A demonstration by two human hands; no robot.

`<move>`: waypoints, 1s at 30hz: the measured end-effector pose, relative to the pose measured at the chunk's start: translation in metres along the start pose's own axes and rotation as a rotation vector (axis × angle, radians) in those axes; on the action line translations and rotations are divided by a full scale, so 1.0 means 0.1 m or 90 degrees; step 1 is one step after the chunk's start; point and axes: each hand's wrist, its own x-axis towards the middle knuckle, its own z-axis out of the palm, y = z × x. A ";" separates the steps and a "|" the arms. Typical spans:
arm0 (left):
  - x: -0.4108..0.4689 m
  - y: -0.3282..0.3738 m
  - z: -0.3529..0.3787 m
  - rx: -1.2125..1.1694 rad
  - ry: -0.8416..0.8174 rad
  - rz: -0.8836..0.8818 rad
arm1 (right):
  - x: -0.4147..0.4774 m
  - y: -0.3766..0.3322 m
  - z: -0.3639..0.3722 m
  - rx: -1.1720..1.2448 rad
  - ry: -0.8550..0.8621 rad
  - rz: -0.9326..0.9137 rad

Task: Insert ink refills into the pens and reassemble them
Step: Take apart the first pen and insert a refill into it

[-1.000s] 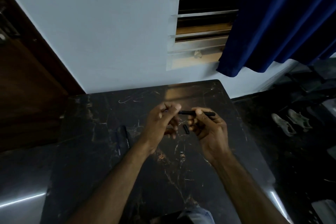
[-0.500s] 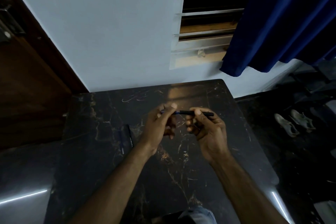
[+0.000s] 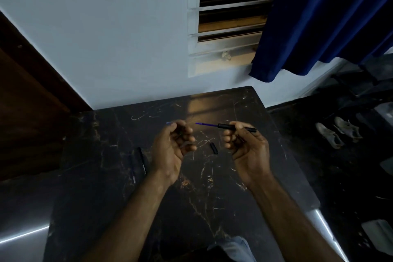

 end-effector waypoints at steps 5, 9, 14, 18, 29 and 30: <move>-0.06 -0.15 0.20 0.092 -0.066 -0.018 | 0.08 0.01 -0.02 -0.002 0.014 0.026; 0.03 -0.19 0.35 0.106 -0.011 0.025 | 0.13 -0.02 -0.05 0.001 0.020 0.034; 0.14 -0.14 0.28 0.102 -0.021 0.044 | 0.19 -0.11 -0.17 0.016 0.035 0.041; 0.14 -0.19 0.32 0.141 -0.056 0.052 | 0.23 -0.14 -0.26 0.011 0.049 0.050; 0.26 -0.39 0.31 0.086 -0.043 -0.049 | 0.37 -0.34 -0.60 0.011 0.055 0.044; 0.25 -0.41 0.33 0.106 -0.063 -0.059 | 0.39 -0.34 -0.62 0.008 0.055 0.046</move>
